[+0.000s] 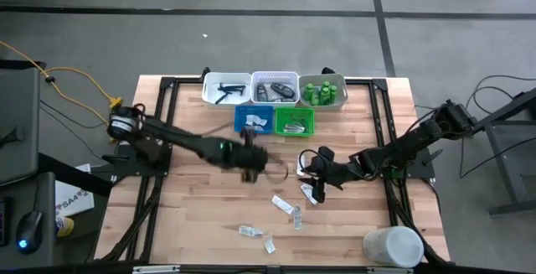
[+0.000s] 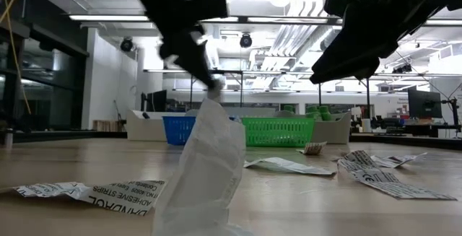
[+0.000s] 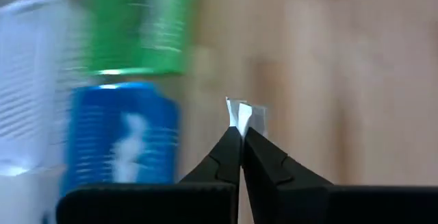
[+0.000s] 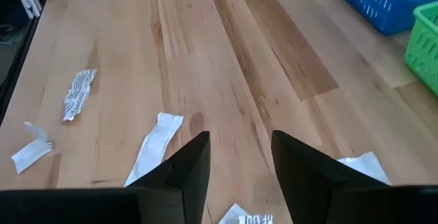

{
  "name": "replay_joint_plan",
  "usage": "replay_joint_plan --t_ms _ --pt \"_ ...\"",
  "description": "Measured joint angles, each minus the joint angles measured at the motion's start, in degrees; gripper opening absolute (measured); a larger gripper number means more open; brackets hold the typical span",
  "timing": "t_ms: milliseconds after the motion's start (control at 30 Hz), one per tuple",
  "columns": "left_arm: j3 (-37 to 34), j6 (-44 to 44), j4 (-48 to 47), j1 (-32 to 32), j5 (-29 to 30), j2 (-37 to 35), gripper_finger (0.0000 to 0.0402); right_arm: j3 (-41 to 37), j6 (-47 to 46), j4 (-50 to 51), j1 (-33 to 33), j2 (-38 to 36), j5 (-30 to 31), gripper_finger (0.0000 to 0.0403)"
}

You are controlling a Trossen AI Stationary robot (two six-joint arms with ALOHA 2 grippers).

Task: Pick & Place Travel size toiletries
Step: Put the white bandage pad into the blue basket

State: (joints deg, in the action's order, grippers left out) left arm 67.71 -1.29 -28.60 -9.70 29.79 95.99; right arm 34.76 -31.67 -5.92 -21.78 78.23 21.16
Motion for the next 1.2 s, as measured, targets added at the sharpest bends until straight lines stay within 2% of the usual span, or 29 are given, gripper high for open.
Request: replay_joint_plan --t_ms 100,367,500,600,900,1033,1200 --pt "0.12 3.76 2.07 5.59 3.94 -1.35 0.0002 -0.01 1.08 -0.19 0.02 0.0 0.08 0.0149" --pt "-2.58 17.81 3.93 19.55 3.25 -0.04 0.0002 0.0 3.93 -1.69 0.0 0.0 0.01 0.0149" --pt "-4.3 18.28 5.09 23.88 -5.88 -0.05 0.0003 0.0 4.56 -1.96 0.01 -0.01 -0.06 0.0149" --pt "-4.42 17.82 5.26 25.08 -11.75 -0.05 0.002 0.0 4.56 -1.96 0.0 0.0 -0.13 0.0149" --pt "-4.47 18.54 4.99 25.08 -12.32 -0.06 0.0112 0.0 3.3 -2.07 0.0 0.0 -0.31 0.0149" --pt "-4.47 18.52 4.98 25.08 -12.32 -0.09 0.0129 0.0 1.34 -1.43 -0.02 0.0 -1.67 0.0149" --pt "-4.47 16.69 4.56 25.08 -12.51 -0.12 0.0131 0.0 0.74 0.76 -0.04 0.0 -5.93 0.0149"
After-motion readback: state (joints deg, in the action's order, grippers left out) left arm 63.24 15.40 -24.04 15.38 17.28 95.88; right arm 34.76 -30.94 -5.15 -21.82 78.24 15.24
